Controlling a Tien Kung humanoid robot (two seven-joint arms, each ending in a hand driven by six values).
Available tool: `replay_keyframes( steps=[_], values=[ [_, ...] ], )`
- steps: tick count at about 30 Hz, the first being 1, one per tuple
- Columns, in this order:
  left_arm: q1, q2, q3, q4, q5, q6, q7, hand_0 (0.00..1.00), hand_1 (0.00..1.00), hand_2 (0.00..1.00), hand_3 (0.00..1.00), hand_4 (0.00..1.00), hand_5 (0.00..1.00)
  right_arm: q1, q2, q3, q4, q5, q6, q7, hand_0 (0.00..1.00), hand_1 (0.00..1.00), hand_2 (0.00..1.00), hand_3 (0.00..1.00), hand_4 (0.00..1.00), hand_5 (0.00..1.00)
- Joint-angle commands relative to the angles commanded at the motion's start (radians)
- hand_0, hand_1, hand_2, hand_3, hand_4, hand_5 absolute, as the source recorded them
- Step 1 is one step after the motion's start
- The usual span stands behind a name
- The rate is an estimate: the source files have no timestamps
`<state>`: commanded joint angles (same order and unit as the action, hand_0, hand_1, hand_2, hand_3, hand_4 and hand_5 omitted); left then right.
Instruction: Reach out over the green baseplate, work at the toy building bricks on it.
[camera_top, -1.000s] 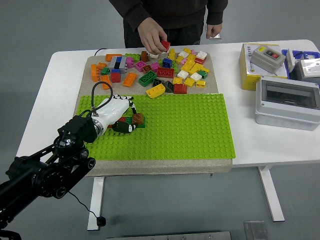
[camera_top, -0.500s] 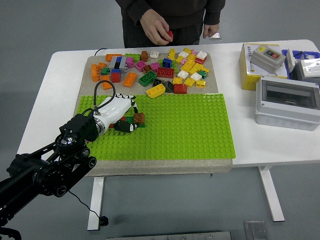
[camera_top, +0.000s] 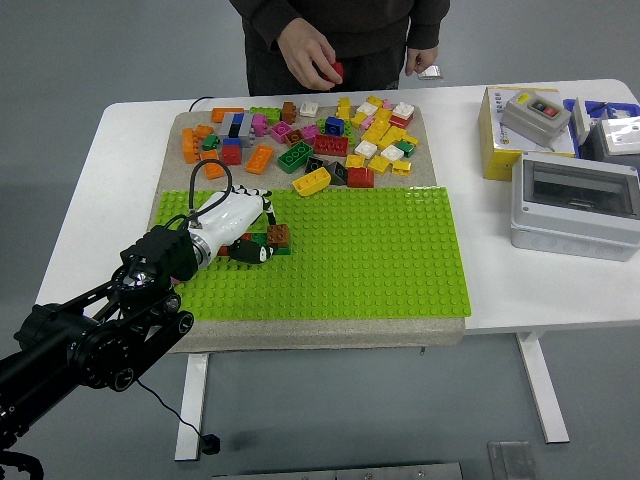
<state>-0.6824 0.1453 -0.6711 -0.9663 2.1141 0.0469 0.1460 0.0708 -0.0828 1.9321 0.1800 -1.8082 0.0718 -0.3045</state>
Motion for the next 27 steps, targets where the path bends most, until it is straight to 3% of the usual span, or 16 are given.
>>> replay_keyframes(
  steps=[27],
  values=[
    [-0.007,0.004,0.009,-0.003,0.001,-0.009,-0.001,0.998,0.944,0.961,0.644,0.622,0.218,-0.001,-0.002,0.002,0.000,-0.002,-0.002,0.007,0.691,0.614,0.590,0.702,0.356,0.889]
  ],
)
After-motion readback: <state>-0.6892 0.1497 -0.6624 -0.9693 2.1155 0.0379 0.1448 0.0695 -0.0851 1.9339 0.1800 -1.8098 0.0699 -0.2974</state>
